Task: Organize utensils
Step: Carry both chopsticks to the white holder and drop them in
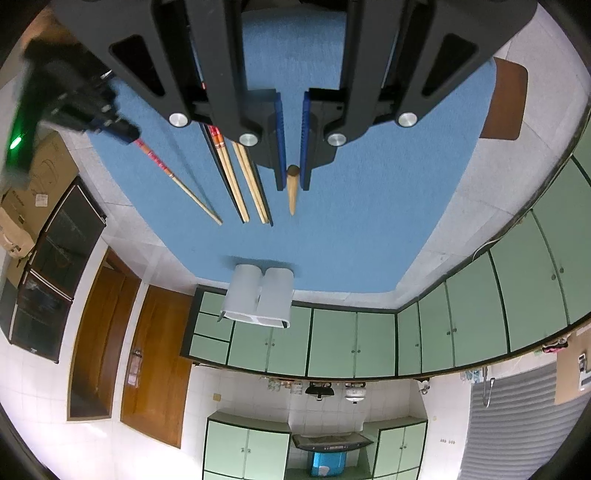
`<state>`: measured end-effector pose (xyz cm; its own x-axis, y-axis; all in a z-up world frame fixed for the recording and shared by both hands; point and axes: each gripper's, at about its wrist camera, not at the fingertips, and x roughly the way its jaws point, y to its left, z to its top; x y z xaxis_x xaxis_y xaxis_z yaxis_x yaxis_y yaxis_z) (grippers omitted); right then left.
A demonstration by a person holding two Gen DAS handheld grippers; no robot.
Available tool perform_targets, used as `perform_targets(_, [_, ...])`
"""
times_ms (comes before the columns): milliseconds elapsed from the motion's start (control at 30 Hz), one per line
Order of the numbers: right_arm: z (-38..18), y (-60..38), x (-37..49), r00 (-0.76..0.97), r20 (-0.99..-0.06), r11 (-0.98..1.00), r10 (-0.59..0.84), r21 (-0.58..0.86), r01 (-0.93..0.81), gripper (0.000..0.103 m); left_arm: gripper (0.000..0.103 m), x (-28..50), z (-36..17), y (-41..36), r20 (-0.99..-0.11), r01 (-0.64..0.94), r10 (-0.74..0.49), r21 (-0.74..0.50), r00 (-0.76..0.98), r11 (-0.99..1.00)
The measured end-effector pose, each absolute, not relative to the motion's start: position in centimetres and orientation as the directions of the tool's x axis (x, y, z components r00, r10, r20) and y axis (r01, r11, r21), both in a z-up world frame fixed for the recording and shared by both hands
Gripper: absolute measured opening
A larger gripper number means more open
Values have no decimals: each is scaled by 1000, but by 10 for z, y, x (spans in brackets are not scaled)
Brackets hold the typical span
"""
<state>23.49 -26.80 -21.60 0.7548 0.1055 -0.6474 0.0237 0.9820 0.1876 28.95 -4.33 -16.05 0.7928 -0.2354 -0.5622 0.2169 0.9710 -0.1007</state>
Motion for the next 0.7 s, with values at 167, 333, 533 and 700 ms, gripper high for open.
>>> perform_targets(167, [-152, -271, 244, 787, -605, 985, 122, 171, -22, 6, 6, 301, -140, -44, -547, 235, -244, -88, 801, 968])
perform_targets(333, [-110, -273, 272, 790, -599, 990, 128, 128, -64, 6, 6, 320, -115, -45, -535, 258, -254, -69, 806, 964])
perform_targets(533, [-76, -275, 314, 777, -617, 992, 124, 75, -99, 6, 6, 348, -93, -50, -532, 301, -275, -40, 800, 953])
perform_targets(700, [-58, -277, 351, 750, -652, 992, 113, 37, -117, 6, 6, 372, -81, -55, -546, 331, -295, -33, 784, 943])
